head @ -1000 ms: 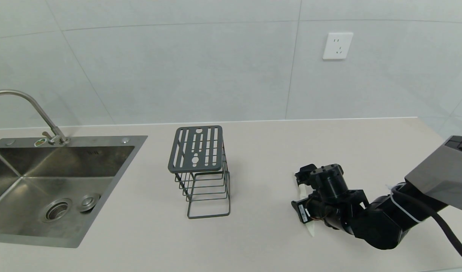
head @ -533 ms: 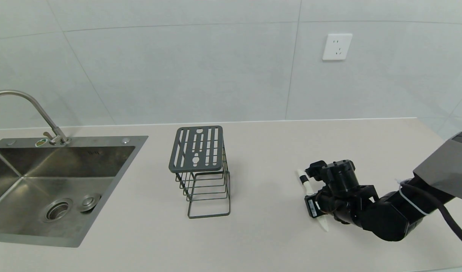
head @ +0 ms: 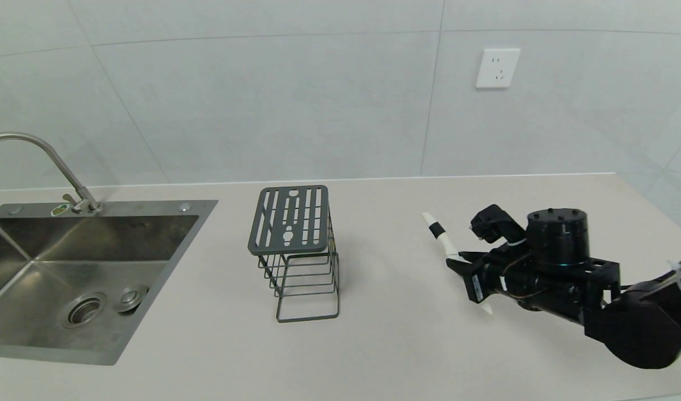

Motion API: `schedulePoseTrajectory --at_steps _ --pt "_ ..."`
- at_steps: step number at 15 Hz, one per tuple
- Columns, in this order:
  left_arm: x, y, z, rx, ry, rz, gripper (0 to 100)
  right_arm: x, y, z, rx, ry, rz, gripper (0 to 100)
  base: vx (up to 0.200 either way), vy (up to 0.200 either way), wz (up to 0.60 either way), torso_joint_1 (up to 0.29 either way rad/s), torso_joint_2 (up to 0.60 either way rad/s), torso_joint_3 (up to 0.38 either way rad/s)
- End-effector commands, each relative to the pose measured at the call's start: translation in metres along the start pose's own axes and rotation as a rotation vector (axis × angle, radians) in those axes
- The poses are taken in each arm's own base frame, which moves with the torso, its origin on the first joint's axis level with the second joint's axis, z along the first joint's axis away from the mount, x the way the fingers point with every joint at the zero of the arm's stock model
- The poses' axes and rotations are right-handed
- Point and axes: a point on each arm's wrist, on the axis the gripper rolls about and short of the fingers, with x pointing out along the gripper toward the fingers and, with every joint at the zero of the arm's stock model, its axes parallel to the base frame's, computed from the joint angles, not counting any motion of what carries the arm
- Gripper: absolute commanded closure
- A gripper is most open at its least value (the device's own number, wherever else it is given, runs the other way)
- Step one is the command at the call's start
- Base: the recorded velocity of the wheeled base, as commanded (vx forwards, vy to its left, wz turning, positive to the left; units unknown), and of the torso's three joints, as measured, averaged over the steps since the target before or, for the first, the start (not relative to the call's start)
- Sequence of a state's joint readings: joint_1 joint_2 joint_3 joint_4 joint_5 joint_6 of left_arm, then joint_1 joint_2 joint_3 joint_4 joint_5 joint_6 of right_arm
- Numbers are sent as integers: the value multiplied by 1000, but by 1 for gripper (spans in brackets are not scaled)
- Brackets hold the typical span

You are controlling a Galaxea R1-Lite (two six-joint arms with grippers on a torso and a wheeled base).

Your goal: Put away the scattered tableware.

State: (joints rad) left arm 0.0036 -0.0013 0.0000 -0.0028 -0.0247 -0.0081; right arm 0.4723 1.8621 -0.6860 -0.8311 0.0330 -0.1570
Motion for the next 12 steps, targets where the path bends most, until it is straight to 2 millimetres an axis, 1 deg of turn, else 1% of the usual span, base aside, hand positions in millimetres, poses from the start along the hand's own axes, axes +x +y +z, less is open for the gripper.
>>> schedulePoseTrajectory --at_steps 1,2,5,7,10,12 --pt "0 0 0 0 1 1 0 -36 0 24 -31 -126 46 100 0 0 0 0 0 0" --pt "0 0 0 0 1 1 0 -49 0 36 -110 -195 100 100 0 0 0 0 0 0" --pt "0 0 0 -1 1 1 0 -68 1 47 -233 -283 180 100 0 0 0 0 0 0" --pt "0 0 0 -1 1 1 0 -71 1 52 -261 -321 227 100 0 0 0 0 0 0" --pt "0 0 0 2 1 1 0 -78 1 54 -304 -335 205 100 0 0 0 0 0 0" --pt "0 0 0 13 -1 -5 0 -78 0 52 -332 -322 160 100 0 0 0 0 0 0"
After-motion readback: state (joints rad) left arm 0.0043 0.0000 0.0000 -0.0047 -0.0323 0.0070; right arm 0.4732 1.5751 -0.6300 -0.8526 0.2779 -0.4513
